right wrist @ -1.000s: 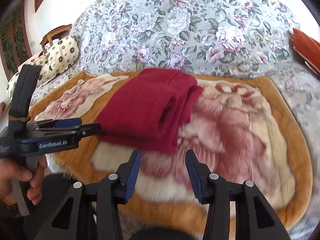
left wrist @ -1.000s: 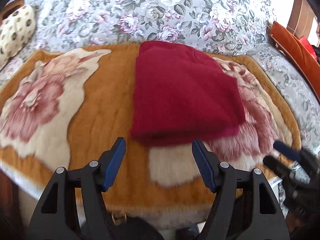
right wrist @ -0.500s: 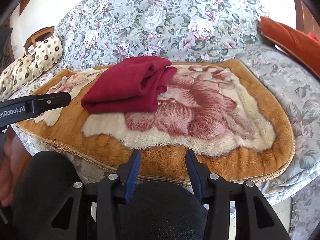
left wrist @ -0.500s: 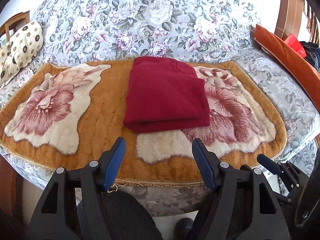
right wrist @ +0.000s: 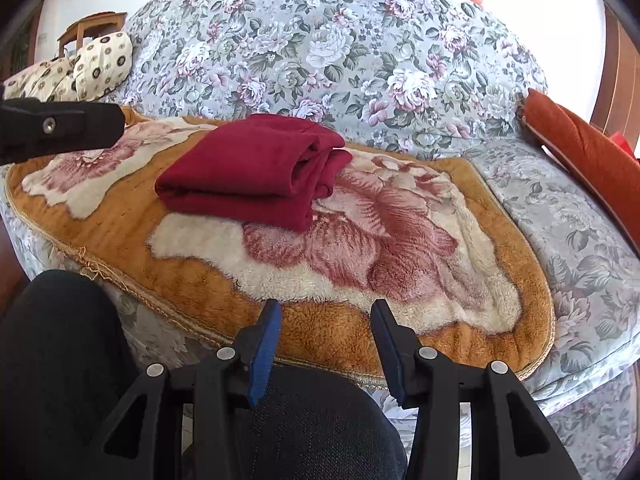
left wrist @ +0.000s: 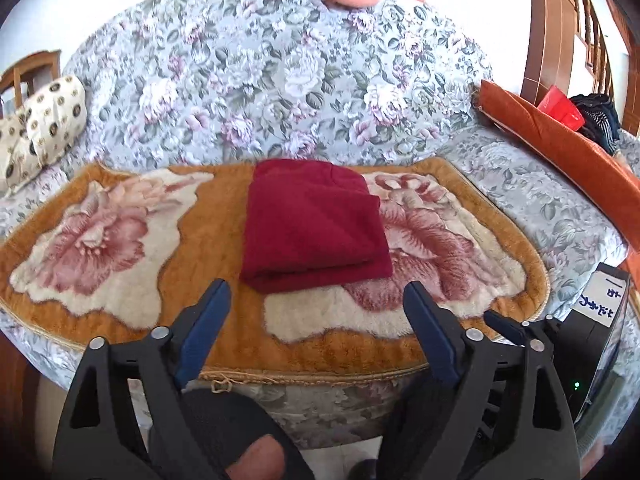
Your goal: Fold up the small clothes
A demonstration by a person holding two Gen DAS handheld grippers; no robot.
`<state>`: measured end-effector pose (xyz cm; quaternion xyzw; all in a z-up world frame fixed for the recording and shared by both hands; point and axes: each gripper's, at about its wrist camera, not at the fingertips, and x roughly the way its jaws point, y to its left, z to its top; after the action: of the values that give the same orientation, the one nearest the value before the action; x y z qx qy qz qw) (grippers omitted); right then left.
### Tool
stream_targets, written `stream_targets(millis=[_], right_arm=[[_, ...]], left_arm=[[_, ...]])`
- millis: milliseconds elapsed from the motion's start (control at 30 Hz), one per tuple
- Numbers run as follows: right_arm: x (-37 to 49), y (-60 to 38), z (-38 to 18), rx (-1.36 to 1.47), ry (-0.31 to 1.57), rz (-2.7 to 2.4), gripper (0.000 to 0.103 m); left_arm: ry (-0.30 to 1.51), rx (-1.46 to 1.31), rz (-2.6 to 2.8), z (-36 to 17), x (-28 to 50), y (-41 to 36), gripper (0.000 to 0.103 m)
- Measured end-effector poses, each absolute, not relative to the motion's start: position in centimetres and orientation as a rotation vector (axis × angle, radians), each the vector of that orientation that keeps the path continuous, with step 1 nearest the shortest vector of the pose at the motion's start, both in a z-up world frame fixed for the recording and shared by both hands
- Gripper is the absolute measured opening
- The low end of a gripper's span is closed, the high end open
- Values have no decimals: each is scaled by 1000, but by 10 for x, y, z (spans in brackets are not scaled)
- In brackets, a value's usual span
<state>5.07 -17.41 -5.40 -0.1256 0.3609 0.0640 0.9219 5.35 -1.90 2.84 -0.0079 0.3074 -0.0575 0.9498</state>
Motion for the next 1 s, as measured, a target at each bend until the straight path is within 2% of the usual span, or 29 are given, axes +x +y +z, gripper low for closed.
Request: stream_targets(millis=[67, 200, 400, 767, 1000], right_arm=[[50, -171, -54, -279, 737, 123, 44], [49, -167, -55, -295, 729, 136, 44], [50, -174, -54, -252, 734, 137, 44], [48, -175, -53, -248, 721, 136, 44], [46, -176, -50, -235, 706, 134, 44]], left_arm=[[615, -27, -120, 31, 51, -15, 90], [599, -52, -97, 34, 51, -5, 101], [627, -124, -114, 26, 52, -1, 101], [747, -54, -99, -3, 55, -17, 101], [746, -66, -102, -9, 52, -13, 101]])
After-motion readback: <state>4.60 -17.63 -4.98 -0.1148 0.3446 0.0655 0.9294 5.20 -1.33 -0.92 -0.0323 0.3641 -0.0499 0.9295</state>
